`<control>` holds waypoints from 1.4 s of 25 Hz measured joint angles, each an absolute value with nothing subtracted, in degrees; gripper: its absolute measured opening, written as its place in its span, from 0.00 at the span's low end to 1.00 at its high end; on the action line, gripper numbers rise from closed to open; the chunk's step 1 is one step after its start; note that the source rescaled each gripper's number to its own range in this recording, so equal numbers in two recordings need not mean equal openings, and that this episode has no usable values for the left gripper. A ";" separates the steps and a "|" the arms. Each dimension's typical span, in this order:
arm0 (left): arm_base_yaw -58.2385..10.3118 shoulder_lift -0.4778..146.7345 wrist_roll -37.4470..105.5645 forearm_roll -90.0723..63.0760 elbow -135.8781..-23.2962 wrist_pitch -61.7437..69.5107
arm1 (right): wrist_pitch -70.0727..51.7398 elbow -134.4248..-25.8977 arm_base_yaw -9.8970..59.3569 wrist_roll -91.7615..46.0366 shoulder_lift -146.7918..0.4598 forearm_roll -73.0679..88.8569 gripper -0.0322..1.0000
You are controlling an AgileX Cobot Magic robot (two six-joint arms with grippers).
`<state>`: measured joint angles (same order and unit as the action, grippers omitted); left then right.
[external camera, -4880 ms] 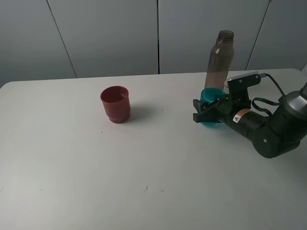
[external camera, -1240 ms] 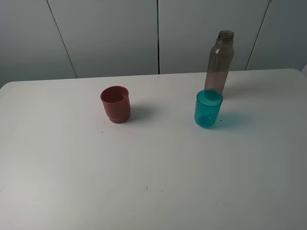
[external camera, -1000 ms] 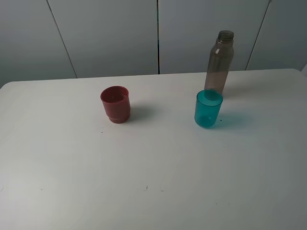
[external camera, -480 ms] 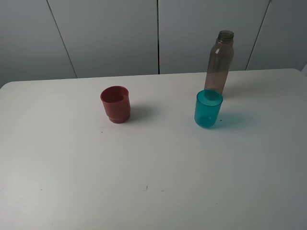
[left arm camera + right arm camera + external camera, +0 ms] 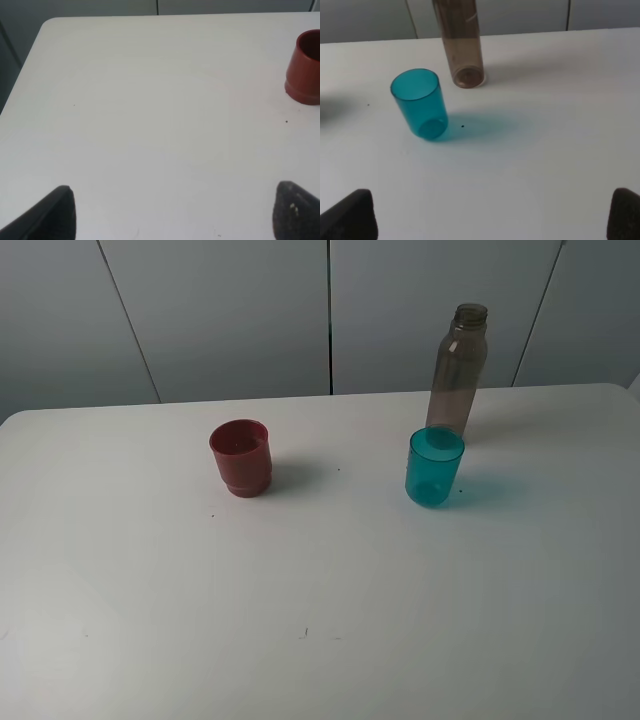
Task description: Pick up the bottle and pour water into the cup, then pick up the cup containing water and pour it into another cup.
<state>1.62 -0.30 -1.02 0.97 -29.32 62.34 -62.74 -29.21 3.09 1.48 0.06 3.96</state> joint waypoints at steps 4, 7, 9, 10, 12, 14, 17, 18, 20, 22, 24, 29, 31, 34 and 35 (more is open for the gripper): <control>1.62 -0.30 -1.02 0.97 -29.32 62.34 | -62.74 -29.21 2.68 1.48 0.06 4.06 0.99; 1.62 -0.30 -1.13 0.97 -29.32 62.34 | -62.74 -29.21 2.58 1.48 0.06 4.06 0.99; 1.62 -0.30 -1.13 0.97 -29.32 62.34 | -62.74 -29.21 2.58 1.61 0.06 4.06 0.99; 1.62 -0.30 -1.13 0.97 -29.32 62.34 | -62.74 -29.21 2.58 1.71 0.06 4.06 0.99; 1.62 -0.30 -1.13 0.97 -29.32 62.34 | -62.74 -29.21 2.58 1.95 0.06 4.06 0.99; 1.62 -0.30 -1.13 0.97 -29.32 62.34 | -62.74 -29.21 2.58 2.06 0.06 4.06 0.99; 1.62 -0.30 -1.13 0.97 -29.32 62.34 | -62.74 -29.21 2.58 2.06 0.06 4.06 0.99; 1.62 -0.30 -1.13 0.97 -29.32 62.34 | -62.74 -29.21 2.58 2.06 0.06 4.06 0.99; 1.62 -0.30 -1.13 0.97 -29.32 62.34 | -62.74 -29.21 2.58 2.06 0.06 4.06 0.99; 1.62 -0.30 -1.13 0.97 -29.32 62.34 | -62.74 -29.21 2.58 2.06 0.06 4.06 0.99; 1.62 -0.30 -1.13 0.97 -29.32 62.34 | -62.74 -29.21 2.58 2.06 0.06 4.06 0.99; 1.62 -0.30 -1.13 0.97 -29.32 62.34 | -62.74 -29.21 2.58 2.06 0.06 4.06 0.99; 1.62 -0.30 -1.13 0.97 -29.32 62.34 | -62.74 -29.21 2.58 2.06 0.06 4.06 0.99; 1.62 -0.30 -1.13 0.97 -29.32 62.34 | -62.74 -29.21 2.58 2.06 0.06 4.06 0.99; 1.62 -0.30 -1.13 0.97 -29.32 62.34 | -62.74 -29.21 2.58 2.06 0.06 4.06 0.99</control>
<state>1.62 -0.30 -1.13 0.97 -29.32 62.34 -62.74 -29.21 2.58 2.06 0.06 4.06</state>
